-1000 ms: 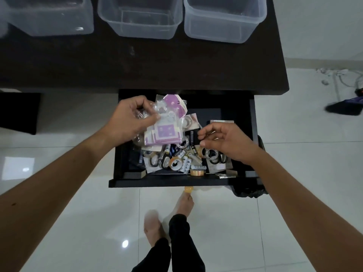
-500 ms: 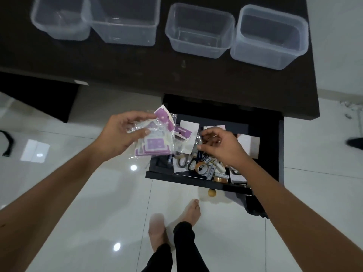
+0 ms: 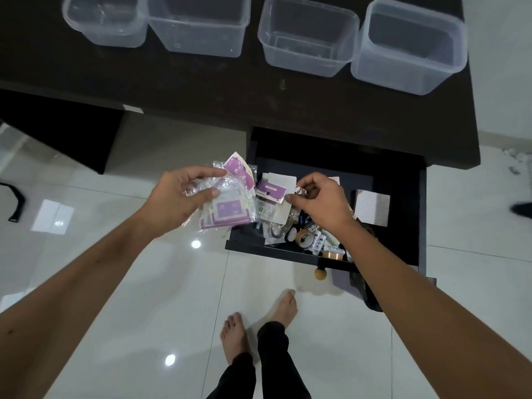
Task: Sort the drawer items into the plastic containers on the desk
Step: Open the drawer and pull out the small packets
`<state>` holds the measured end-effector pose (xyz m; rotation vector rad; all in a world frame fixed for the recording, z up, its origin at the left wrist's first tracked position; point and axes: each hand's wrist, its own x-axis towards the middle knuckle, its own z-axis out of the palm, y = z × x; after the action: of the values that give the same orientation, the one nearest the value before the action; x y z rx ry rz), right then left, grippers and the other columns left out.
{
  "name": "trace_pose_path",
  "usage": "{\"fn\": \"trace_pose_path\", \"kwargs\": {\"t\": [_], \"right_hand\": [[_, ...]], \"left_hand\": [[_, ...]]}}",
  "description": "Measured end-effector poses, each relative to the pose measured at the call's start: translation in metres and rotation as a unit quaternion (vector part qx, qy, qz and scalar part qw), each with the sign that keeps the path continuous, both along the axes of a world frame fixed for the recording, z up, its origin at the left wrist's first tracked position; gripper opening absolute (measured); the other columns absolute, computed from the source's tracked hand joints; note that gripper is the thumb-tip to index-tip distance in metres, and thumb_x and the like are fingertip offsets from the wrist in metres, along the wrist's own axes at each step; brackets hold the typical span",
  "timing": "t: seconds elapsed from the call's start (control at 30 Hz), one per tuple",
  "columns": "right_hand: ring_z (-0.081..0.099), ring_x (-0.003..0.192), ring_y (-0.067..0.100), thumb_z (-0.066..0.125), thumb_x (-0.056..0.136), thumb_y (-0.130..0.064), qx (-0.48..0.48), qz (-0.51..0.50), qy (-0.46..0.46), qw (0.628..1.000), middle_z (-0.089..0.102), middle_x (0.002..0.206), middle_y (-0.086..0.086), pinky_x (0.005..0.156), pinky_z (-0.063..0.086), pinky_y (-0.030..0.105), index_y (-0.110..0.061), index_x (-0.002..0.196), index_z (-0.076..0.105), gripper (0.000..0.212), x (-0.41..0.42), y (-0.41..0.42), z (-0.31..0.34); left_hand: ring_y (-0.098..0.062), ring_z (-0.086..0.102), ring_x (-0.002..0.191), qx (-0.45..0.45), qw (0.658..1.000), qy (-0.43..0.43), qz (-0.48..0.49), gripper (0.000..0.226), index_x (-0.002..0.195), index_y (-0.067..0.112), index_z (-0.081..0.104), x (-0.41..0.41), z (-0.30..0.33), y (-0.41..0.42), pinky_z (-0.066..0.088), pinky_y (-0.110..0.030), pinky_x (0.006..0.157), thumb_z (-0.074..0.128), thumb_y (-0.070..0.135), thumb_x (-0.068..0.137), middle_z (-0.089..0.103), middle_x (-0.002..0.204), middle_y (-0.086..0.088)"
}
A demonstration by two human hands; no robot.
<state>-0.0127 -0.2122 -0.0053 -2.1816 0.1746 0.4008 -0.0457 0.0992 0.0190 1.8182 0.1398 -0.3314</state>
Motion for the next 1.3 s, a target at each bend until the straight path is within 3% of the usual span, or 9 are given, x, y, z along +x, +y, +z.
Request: {"fn": "trace_pose_path", "kwargs": {"t": [0.23,0.33,0.4,0.5,0.6,0.8,0.93,1.07,1.3], "right_hand": [[0.07,0.074,0.021,0.082,0.088,-0.007,0.102,-0.019,0.035,0.994,0.073,0.097,0.015,0.071,0.062,0.032,-0.009,0.101,0.065,0.021,-0.001,-0.01,0.003],[0.076,0.081,0.038,0.079,0.091,-0.007,0.128,-0.045,0.048,0.99,0.073,0.105,0.021,0.072,0.065,0.046,-0.008,0.104,0.064,0.02,-0.002,-0.023,0.006],[0.077,0.087,0.039,0.079,0.092,-0.006,0.142,-0.06,0.047,0.987,0.075,0.107,0.021,0.071,0.066,0.042,-0.01,0.102,0.063,0.019,-0.003,-0.034,0.01],[0.077,0.085,0.033,0.076,0.092,0.0,0.174,-0.087,0.046,0.98,0.075,0.105,0.02,0.066,0.063,0.028,-0.01,0.1,0.063,0.019,-0.004,-0.051,0.02],[0.077,0.086,0.023,0.072,0.094,0.003,0.207,-0.099,0.036,0.973,0.078,0.099,0.009,0.069,0.064,0.028,-0.007,0.104,0.063,0.017,-0.008,-0.068,0.032],[0.075,0.071,0.015,0.071,0.095,0.002,0.235,-0.097,0.009,0.967,0.077,0.094,0.008,0.066,0.06,0.026,-0.009,0.1,0.061,0.016,-0.013,-0.087,0.051],[0.074,0.071,0.016,0.071,0.094,0.002,0.259,-0.087,0.006,0.962,0.075,0.088,0.006,0.066,0.06,0.026,-0.004,0.105,0.061,0.016,-0.014,-0.085,0.056],[0.076,0.079,0.018,0.076,0.09,0.005,0.278,-0.068,0.011,0.958,0.079,0.087,0.0,0.07,0.064,0.03,-0.003,0.106,0.063,0.022,-0.011,-0.068,0.055],[0.071,0.083,0.025,0.085,0.082,0.002,0.267,-0.027,0.021,0.963,0.071,0.094,0.018,0.073,0.064,0.032,-0.001,0.114,0.066,0.037,-0.006,-0.035,0.05]], "left_hand": [[-0.016,0.069,0.118,0.005,1.0,-0.001,-0.014,0.035,0.114,0.043,0.079,0.003,0.002,-0.006,0.059,-0.018,0.084,0.079,0.015,0.094,0.072,0.129,0.008],[-0.015,0.069,0.117,0.001,1.0,-0.008,-0.019,0.034,0.114,0.042,0.079,0.004,0.003,-0.01,0.058,-0.025,0.092,0.079,0.014,0.094,0.073,0.127,0.01],[-0.018,0.069,0.117,0.0,1.0,-0.019,-0.018,0.034,0.115,0.038,0.079,0.006,0.004,-0.012,0.058,-0.033,0.098,0.079,0.012,0.094,0.074,0.126,0.012],[-0.013,0.07,0.113,-0.005,0.999,-0.041,-0.012,0.033,0.112,0.037,0.08,0.011,0.009,-0.019,0.058,-0.022,0.089,0.076,0.008,0.096,0.074,0.125,0.009],[-0.005,0.069,0.107,-0.005,0.999,-0.051,0.002,0.029,0.111,0.034,0.08,0.016,0.012,-0.027,0.055,-0.012,0.076,0.073,0.008,0.098,0.074,0.128,0.004],[-0.013,0.068,0.115,0.051,0.997,-0.053,-0.038,0.022,0.119,0.025,0.079,0.027,0.006,-0.052,0.051,-0.007,0.082,0.071,0.015,0.1,0.072,0.129,0.001],[-0.01,0.069,0.118,0.032,0.997,-0.037,-0.058,0.023,0.119,0.024,0.079,0.031,0.01,-0.077,0.051,-0.014,0.096,0.064,0.033,0.103,0.075,0.123,0.005],[-0.002,0.069,0.114,0.0,0.996,-0.001,-0.094,0.047,0.118,0.021,0.079,0.03,0.021,-0.1,0.049,-0.009,0.092,0.061,0.055,0.091,0.076,0.12,0.009],[-0.002,0.077,0.088,-0.02,0.997,0.043,-0.062,0.021,0.105,0.02,0.078,0.025,0.017,-0.103,0.058,-0.015,0.068,0.085,0.015,0.086,0.079,0.108,0.007]]}}
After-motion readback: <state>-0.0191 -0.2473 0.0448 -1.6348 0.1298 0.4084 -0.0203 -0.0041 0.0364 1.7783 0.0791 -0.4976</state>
